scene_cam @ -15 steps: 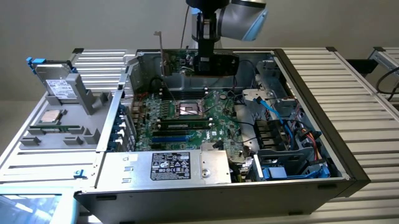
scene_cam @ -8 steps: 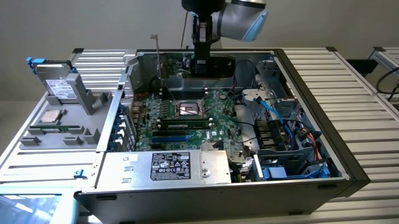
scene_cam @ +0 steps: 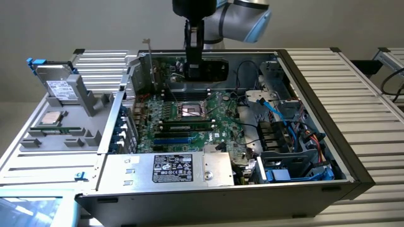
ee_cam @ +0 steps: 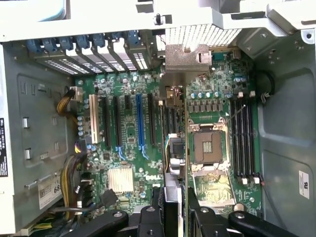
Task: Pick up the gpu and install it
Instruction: 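Insert the gpu into the slot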
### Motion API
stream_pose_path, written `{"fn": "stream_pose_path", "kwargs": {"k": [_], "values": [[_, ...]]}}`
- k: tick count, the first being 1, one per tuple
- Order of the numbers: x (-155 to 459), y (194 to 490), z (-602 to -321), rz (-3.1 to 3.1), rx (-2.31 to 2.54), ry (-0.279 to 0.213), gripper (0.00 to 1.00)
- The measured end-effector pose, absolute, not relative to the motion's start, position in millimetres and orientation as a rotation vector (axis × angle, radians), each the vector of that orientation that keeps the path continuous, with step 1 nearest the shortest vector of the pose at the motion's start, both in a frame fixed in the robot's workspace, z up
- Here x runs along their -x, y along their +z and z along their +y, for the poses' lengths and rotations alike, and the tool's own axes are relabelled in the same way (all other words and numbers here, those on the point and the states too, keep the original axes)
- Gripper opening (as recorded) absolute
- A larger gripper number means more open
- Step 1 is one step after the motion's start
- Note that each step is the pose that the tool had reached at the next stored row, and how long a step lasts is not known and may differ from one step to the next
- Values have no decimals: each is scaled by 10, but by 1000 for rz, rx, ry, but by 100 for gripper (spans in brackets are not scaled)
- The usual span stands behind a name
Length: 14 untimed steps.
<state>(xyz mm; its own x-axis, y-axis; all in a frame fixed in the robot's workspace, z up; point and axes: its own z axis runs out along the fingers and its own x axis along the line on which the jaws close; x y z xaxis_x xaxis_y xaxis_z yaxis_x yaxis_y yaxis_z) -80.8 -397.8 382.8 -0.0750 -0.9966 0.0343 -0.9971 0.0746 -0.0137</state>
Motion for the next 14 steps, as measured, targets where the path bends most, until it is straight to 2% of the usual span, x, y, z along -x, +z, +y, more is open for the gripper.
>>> {"fn": "stream_pose_path", "kwargs": {"k": [14], "values": [[943, 3755, -3983, -2273, -2147, 54, 29]]}}
